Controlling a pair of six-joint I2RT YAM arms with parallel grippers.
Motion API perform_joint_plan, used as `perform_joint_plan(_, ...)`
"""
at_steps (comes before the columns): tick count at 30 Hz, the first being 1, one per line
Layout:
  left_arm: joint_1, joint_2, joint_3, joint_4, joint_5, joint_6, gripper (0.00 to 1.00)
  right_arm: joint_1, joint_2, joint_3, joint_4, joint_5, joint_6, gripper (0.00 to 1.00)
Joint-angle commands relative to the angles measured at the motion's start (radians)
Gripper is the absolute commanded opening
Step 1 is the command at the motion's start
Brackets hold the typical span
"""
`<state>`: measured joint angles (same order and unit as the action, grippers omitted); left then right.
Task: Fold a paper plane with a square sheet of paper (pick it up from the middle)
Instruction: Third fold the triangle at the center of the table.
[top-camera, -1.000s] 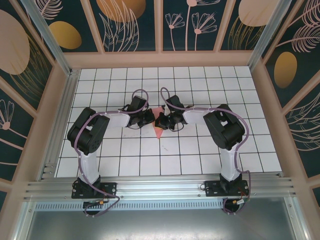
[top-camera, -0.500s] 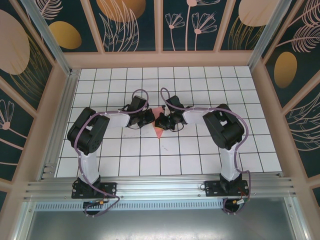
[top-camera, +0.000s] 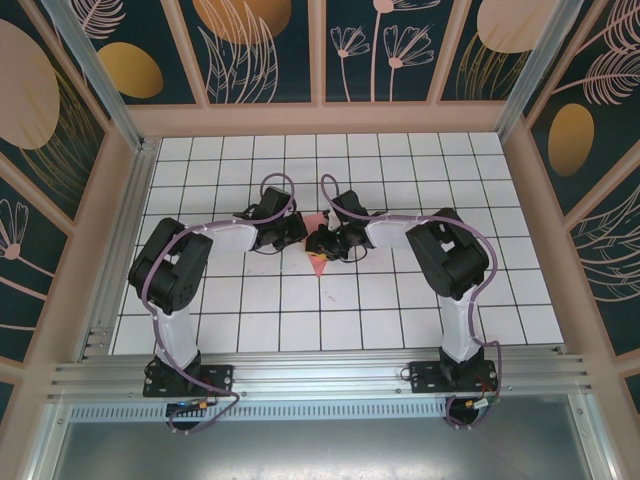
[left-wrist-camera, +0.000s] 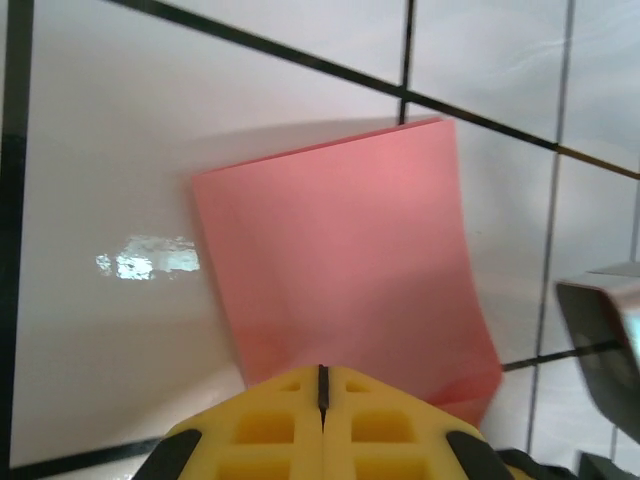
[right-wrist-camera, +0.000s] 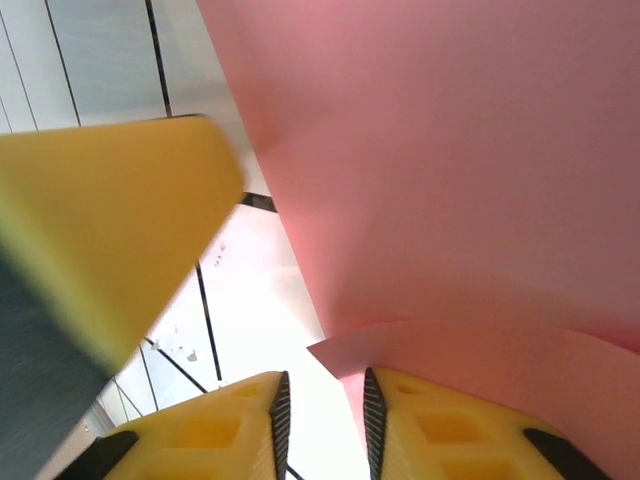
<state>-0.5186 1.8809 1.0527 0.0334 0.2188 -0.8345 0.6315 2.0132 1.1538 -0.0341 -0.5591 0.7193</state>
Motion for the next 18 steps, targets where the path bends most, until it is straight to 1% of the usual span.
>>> perform_joint_plan(1, 0.012, -0.089, -0.04, 0.0, -0.015, -0.005, 0.06, 0.006, 0.019, -0.033, -0.003, 0.047, 0.002, 0.24)
perform_joint_plan(5, 0.012, -0.135, -0.074, 0.022, 0.013, -0.002, 0.07, 0.006, 0.02, -0.044, 0.022, 0.025, 0.005, 0.18)
perform_joint_plan(7, 0.012, -0.148, -0.105, 0.041, 0.038, 0.001, 0.07, 0.005, 0.017, -0.051, 0.027, 0.025, 0.0, 0.17)
perform_joint_plan(11, 0.012, -0.146, -0.129, 0.065, 0.08, 0.001, 0.08, 0.001, 0.015, -0.059, 0.029, 0.03, -0.003, 0.12)
perform_joint_plan(13, 0.009, -0.143, -0.145, 0.086, 0.101, -0.007, 0.08, -0.001, 0.015, -0.058, 0.025, 0.032, -0.004, 0.08)
perform_joint_plan(16, -0.003, -0.134, -0.159, 0.103, 0.124, -0.009, 0.07, -0.001, 0.017, -0.055, 0.015, 0.037, -0.004, 0.02)
perform_joint_plan(18, -0.015, -0.121, -0.158, 0.107, 0.137, -0.014, 0.06, -0.001, 0.016, -0.055, 0.01, 0.041, -0.007, 0.0)
